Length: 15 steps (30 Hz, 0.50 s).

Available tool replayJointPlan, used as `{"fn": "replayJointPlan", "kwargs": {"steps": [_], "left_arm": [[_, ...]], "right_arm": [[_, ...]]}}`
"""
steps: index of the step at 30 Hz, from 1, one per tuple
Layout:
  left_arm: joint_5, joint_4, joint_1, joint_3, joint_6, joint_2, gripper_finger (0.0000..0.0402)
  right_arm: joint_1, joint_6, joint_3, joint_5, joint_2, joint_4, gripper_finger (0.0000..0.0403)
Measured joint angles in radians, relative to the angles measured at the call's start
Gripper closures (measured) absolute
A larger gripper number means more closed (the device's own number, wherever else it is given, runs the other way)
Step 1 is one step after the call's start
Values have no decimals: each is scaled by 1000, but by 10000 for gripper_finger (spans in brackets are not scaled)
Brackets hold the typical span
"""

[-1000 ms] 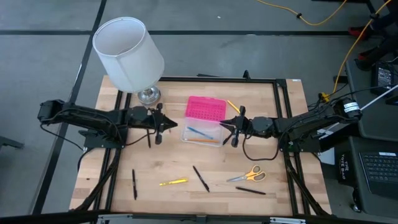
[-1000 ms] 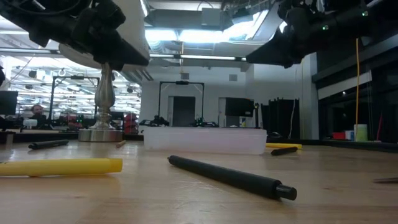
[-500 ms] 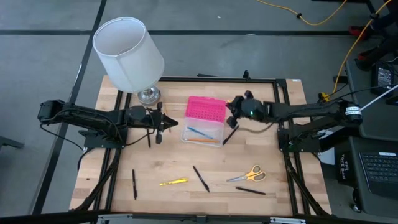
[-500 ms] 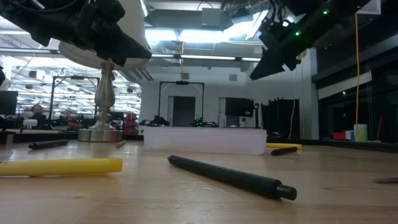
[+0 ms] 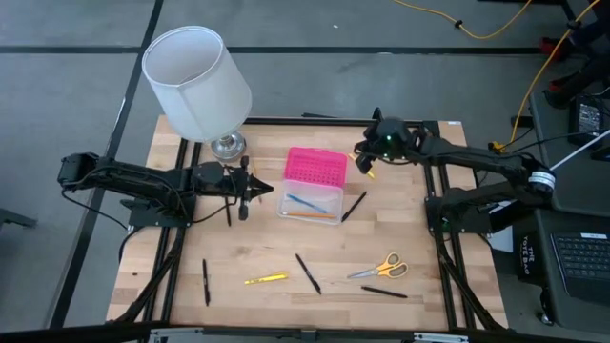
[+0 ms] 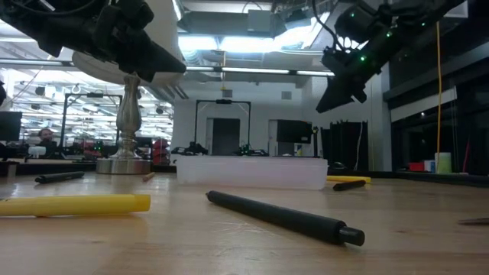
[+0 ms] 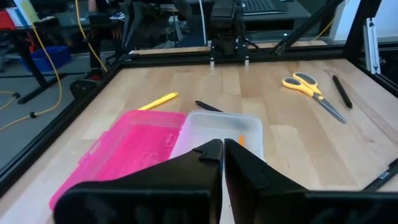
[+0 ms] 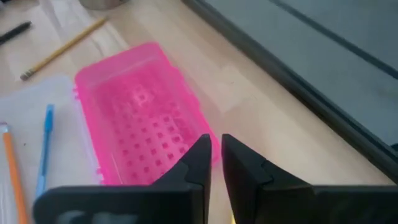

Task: Pick & place school supplies into a supply box
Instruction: Put the yellow pen into the transparent supply box

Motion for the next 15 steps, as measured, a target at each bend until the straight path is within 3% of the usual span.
{"fn": "replayJointPlan", "kwargs": {"steps": [10, 15], "left_arm": [[-34, 0, 0, 0, -2, 0, 393], [-34, 0, 0, 0, -2, 0, 395]], "right_arm": [[-38, 7, 0, -19, 0, -92, 278], [-38, 30, 0, -18, 0, -145, 260]]}}
